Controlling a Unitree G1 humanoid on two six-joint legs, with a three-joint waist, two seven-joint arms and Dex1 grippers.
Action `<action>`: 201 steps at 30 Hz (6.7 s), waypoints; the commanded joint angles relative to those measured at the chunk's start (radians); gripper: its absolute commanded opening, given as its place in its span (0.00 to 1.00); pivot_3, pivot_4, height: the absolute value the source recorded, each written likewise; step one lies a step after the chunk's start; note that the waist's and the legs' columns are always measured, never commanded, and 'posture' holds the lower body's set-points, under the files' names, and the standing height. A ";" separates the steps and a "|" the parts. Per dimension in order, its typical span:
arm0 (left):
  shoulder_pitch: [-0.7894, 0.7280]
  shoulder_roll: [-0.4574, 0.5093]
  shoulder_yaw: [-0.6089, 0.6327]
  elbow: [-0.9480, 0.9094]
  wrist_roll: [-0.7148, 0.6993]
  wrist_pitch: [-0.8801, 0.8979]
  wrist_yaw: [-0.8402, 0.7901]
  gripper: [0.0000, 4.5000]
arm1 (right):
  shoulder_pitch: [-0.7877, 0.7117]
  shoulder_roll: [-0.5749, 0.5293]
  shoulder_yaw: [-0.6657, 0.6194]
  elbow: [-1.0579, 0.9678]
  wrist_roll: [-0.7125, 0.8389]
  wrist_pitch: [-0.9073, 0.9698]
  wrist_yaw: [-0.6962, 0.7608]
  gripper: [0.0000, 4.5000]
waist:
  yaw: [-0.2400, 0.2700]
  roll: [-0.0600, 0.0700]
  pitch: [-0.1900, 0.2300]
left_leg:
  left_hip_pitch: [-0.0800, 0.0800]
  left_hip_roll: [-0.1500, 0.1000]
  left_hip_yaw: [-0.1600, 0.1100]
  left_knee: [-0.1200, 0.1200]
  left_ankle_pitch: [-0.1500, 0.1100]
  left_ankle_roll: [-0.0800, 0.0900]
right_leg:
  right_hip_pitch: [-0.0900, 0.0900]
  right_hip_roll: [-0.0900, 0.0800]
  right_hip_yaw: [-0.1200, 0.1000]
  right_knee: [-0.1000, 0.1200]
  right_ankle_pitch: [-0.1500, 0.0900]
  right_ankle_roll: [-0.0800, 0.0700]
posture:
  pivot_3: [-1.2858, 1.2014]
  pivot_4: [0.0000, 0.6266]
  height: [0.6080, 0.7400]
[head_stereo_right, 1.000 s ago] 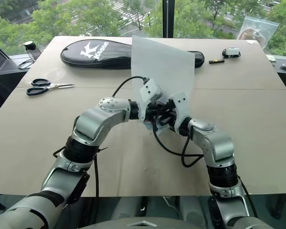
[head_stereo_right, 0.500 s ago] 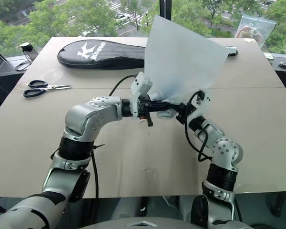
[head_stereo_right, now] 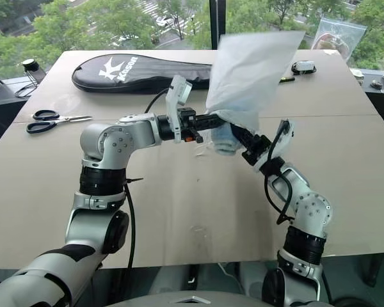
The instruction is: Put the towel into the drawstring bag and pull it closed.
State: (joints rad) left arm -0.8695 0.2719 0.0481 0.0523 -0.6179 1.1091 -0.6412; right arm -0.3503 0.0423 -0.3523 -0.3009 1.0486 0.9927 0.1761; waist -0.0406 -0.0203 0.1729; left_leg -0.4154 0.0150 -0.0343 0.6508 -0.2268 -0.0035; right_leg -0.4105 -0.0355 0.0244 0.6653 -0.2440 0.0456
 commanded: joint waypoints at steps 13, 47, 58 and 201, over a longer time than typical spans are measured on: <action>0.089 -0.047 0.035 -0.201 -0.170 0.262 0.081 0.00 | -0.046 0.107 0.078 -0.001 -0.003 -0.211 -0.120 0.01 | 0.002 0.000 0.000 | 0.000 0.001 0.000 -0.001 0.000 0.000 | -0.001 0.000 0.001 0.000 0.000 0.000 | 0.52 0.24 1.00; -0.005 -0.101 0.446 0.080 -0.555 0.480 0.472 0.00 | -0.097 -0.217 0.425 0.035 -0.298 -0.241 0.135 0.65 | 0.015 -0.001 0.000 | -0.002 -0.002 0.000 0.000 0.000 0.000 | -0.001 -0.002 0.000 -0.001 0.000 0.000 | 0.52 0.24 1.00; -0.115 -0.025 0.467 0.305 -0.471 0.411 0.477 0.00 | -0.096 -0.498 0.558 -0.182 -0.402 -0.086 0.224 0.65 | 0.004 -0.002 0.001 | -0.001 -0.002 -0.001 -0.001 0.000 0.000 | -0.002 -0.001 0.001 -0.001 0.000 0.000 | 0.52 0.24 1.00; 0.215 0.560 -0.063 -0.063 -0.109 -0.111 -0.564 0.60 | -0.051 -0.115 0.334 -0.372 -0.630 0.195 0.048 0.00 | -0.011 -0.001 0.001 | 0.000 0.000 0.000 -0.003 0.000 0.000 | -0.003 0.000 0.003 0.000 0.000 0.000 | 0.52 0.24 1.00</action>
State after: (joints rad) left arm -0.6865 0.8112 -0.0342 0.0720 -0.6823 0.9728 -1.1546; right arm -0.3828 -0.0757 -0.0053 -0.6468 0.3977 1.1829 0.2292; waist -0.0511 -0.0214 0.1740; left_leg -0.4158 0.0154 -0.0346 0.6466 -0.2268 -0.0037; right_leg -0.4142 -0.0355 0.0270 0.6643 -0.2444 0.0453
